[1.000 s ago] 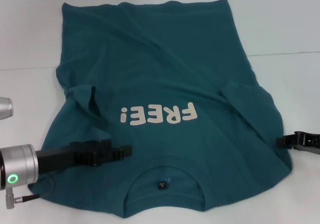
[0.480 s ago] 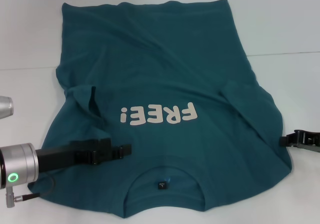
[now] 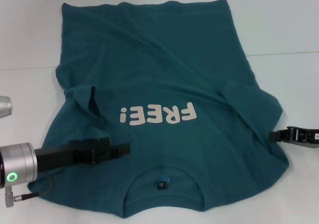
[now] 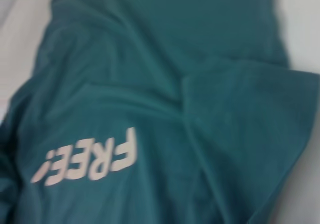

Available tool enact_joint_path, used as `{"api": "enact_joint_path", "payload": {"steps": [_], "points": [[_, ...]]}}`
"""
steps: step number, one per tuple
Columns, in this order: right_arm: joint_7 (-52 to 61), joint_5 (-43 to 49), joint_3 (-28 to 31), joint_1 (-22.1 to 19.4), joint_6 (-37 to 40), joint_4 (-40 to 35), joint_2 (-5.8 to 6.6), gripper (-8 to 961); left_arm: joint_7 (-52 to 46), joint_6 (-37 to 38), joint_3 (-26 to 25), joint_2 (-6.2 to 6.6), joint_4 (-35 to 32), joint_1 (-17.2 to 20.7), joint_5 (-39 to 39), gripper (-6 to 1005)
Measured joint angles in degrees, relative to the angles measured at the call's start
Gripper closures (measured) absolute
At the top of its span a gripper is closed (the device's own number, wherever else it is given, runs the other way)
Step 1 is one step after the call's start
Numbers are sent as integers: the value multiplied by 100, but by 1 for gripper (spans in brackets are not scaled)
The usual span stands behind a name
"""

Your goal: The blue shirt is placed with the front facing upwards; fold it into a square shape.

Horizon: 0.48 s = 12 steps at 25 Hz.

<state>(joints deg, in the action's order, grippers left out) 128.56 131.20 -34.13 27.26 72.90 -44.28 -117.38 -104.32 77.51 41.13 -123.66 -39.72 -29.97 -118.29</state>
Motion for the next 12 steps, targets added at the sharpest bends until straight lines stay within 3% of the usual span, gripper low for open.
{"api": "enact_joint_path", "payload": {"steps": [12], "points": [[-385,-206,12,5,401,-19,19,932,-4,0,-9,-21,0,-19,12,123]]}}
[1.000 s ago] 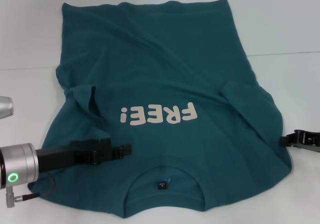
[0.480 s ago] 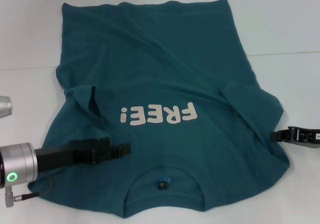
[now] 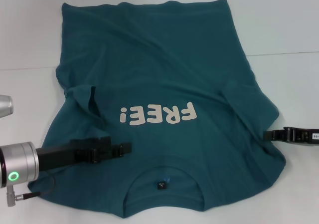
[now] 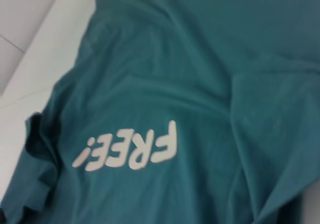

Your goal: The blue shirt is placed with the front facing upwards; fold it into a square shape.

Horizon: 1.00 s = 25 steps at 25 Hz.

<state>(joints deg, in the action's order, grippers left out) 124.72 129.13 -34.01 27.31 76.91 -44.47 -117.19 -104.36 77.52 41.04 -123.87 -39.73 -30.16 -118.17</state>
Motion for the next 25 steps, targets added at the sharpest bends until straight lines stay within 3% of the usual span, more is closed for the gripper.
{"api": "enact_joint_path", "payload": {"steps": [10,25], "points": [[-32,-55,-231,262,69,-1,-27,933,-31,0,-3,-14,47,-71,6,121],[17,-24,-649,278,208,43,24,908,1,0,-17,-6,73,-42,6,122]]}}
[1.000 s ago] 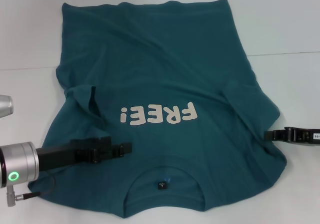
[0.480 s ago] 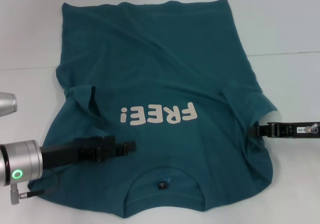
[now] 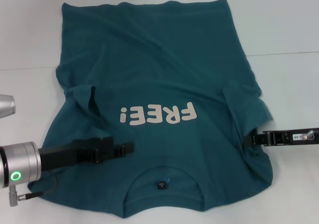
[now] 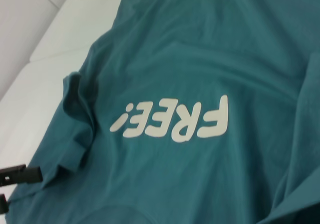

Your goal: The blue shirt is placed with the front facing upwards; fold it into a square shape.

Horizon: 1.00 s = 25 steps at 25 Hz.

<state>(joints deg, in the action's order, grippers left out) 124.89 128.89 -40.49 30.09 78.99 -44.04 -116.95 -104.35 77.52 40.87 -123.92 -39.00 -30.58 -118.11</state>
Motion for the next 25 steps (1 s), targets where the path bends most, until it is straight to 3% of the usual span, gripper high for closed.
{"api": "enact_joint_path", "payload": {"steps": [10,20,25], "points": [[17,542,-108,223,61,16,-86,848,6,0,0,0,46,-20,0,124],[93,344,441,34,-34,5,-20,468,14,-8,0,0,52,-28,0,124],[209,356,511,-112,-252,12,16,468,21,-9,0,0,42,-37,0,123]]}}
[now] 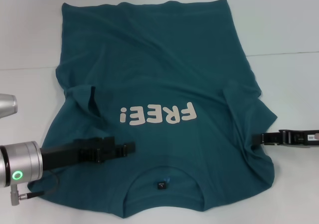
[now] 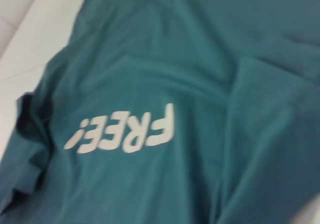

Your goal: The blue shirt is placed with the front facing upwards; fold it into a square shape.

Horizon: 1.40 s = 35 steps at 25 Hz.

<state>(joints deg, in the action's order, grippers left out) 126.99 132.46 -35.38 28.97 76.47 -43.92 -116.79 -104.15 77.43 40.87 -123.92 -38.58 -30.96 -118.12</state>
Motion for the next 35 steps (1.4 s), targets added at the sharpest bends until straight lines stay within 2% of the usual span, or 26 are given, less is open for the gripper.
{"api": "enact_joint_path", "payload": {"steps": [11,17,35], "points": [[166,-29,57,-61,-464,346,39,467,7,0,18,12,8,-48,0,123],[113,-153,201,-30,-675,399,-25,467,9,0,14,18,8,-51,0,124],[26,-524,216,-14,-1154,858,-42,468,9,1,35,26,-27,-53,-35,123]]}}
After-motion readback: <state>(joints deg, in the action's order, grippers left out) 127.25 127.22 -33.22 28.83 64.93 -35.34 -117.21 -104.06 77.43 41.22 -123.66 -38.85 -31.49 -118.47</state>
